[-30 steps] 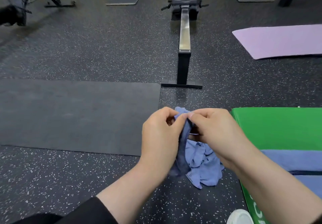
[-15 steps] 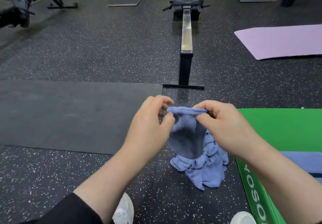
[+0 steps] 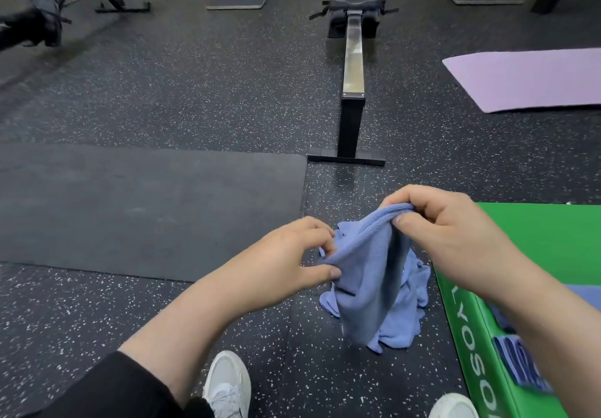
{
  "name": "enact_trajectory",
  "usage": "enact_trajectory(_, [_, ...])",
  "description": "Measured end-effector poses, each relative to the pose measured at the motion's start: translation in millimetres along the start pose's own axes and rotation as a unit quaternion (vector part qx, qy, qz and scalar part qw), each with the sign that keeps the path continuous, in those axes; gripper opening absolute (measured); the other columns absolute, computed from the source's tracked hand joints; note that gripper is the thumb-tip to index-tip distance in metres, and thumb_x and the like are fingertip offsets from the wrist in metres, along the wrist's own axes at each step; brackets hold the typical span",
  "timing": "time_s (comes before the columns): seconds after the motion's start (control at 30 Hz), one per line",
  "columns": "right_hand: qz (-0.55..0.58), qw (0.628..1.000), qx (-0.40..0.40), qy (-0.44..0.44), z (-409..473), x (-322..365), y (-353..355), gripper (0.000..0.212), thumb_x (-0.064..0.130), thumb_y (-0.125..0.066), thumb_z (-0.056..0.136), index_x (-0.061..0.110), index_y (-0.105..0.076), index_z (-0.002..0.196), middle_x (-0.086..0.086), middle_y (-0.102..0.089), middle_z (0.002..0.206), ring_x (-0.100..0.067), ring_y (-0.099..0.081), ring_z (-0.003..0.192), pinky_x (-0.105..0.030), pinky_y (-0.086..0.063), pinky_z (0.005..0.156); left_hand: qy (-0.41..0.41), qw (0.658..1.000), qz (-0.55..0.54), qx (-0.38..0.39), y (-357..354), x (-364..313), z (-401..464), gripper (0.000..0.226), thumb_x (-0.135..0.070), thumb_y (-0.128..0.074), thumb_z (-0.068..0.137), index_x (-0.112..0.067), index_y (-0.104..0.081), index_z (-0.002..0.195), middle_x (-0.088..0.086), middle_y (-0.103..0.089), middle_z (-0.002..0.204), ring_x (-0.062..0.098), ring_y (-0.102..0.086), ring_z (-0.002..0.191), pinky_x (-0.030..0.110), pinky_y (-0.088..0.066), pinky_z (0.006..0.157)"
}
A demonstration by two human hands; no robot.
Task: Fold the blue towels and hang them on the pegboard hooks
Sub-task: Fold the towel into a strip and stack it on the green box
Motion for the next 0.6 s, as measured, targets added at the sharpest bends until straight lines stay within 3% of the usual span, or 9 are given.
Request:
enact_trajectory(0.07, [0.001,1.0,-0.017,0.007,-0.1,-0.7,4.2,0.036,0.001,-0.055,0.09,0.033,-0.072,0.087,0.002,-0.072,0.08,-0.017,-0.059,0.073,-0.034,-0.047,0.074,-0.025,0.999,-0.025,-0.015,1.4,-3.6,-1.1,0.011,-0.031,-0.073,0.091,-0.032,-0.062,0.089,-0.021,-0.056,0.123,0.002,-0.053,0.12,0.027,-0.038,0.107])
enact_trajectory(0.17, [0.031,0.999,-0.03,0.007,-0.5,0.5,8.1,0.034,-0.001,-0.054,0.091,0.026,-0.073,0.085,0.006,-0.073,0.08,-0.004,-0.058,0.072,-0.021,-0.045,0.07,-0.016,0.999,-0.029,0.003,1.5,-3.5,-2.0,0.009,-0.038,-0.067,0.095,-0.03,-0.065,0.092,-0.024,-0.054,0.127,0.001,-0.052,0.123,0.03,-0.038,0.11])
enact_trajectory(0.23, [0.071,0.997,-0.03,0.0,-0.5,0.5,9.0,0.032,-0.003,-0.054,0.092,0.021,-0.074,0.085,0.005,-0.073,0.081,-0.001,-0.059,0.073,-0.016,-0.045,0.069,0.0,0.999,0.04,0.032,-2.0,0.8,-1.5,0.018,-0.05,-0.059,0.096,-0.036,-0.066,0.104,-0.027,-0.048,0.136,-0.001,-0.049,0.126,0.034,-0.039,0.11])
enact_trajectory(0.3, [0.085,0.996,-0.025,-0.005,-0.3,-1.5,9.4,0.03,-0.002,-0.055,0.093,0.021,-0.074,0.087,0.0,-0.074,0.084,-0.004,-0.059,0.076,-0.019,-0.046,0.071,0.015,0.986,0.161,0.045,-4.1,4.2,-0.7,0.036,-0.064,-0.049,0.093,-0.043,-0.063,0.118,-0.023,-0.046,0.143,0.004,-0.048,0.128,0.035,-0.041,0.107])
enact_trajectory(0.37, [0.061,0.998,-0.022,-0.006,1.2,-5.5,10.4,0.03,0.001,-0.056,0.093,0.025,-0.074,0.088,-0.006,-0.073,0.086,-0.008,-0.057,0.076,-0.026,-0.044,0.071,0.019,0.97,0.24,-0.01,1.7,2.6,1.8,0.046,-0.07,-0.039,0.09,-0.038,-0.062,0.113,-0.018,-0.055,0.132,0.012,-0.055,0.118,0.038,-0.048,0.095])
enact_trajectory(0.43, [0.02,0.999,-0.027,-0.014,4.6,-12.4,12.0,0.029,0.003,-0.057,0.093,0.026,-0.075,0.086,-0.007,-0.072,0.084,-0.01,-0.055,0.073,-0.029,-0.042,0.067,0.028,0.967,0.24,-0.083,12.2,0.7,3.6,0.036,-0.064,-0.045,0.092,-0.031,-0.061,0.097,-0.013,-0.062,0.109,0.016,-0.058,0.102,0.038,-0.049,0.082])
enact_trajectory(0.53, [-0.067,0.997,-0.024,-0.029,7.9,-19.9,13.0,0.028,0.006,-0.059,0.094,0.029,-0.073,0.084,0.011,-0.064,0.062,0.0,-0.043,0.053,-0.02,-0.035,0.054,0.032,0.964,0.217,-0.152,23.5,0.0,5.2,0.031,-0.051,-0.06,0.093,-0.021,-0.059,0.084,-0.007,-0.06,0.085,0.019,-0.056,0.085,0.04,-0.047,0.073])
enact_trajectory(0.6, [-0.093,0.995,-0.034,-0.026,8.4,-20.8,15.5,0.026,0.01,-0.059,0.096,0.029,-0.072,0.086,0.016,-0.056,0.054,-0.002,-0.04,0.047,-0.016,-0.031,0.048,0.011,0.962,0.192,-0.196,31.8,-7.5,3.9,0.028,-0.041,-0.068,0.09,-0.019,-0.058,0.078,-0.007,-0.059,0.076,0.018,-0.053,0.076,0.036,-0.041,0.065])
Point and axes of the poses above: each hand's wrist, its own z-axis towards the middle knuckle, its own y-axis out of the back of the hand, x = y × z, the point moved 4 cm from there along z, towards the middle knuckle
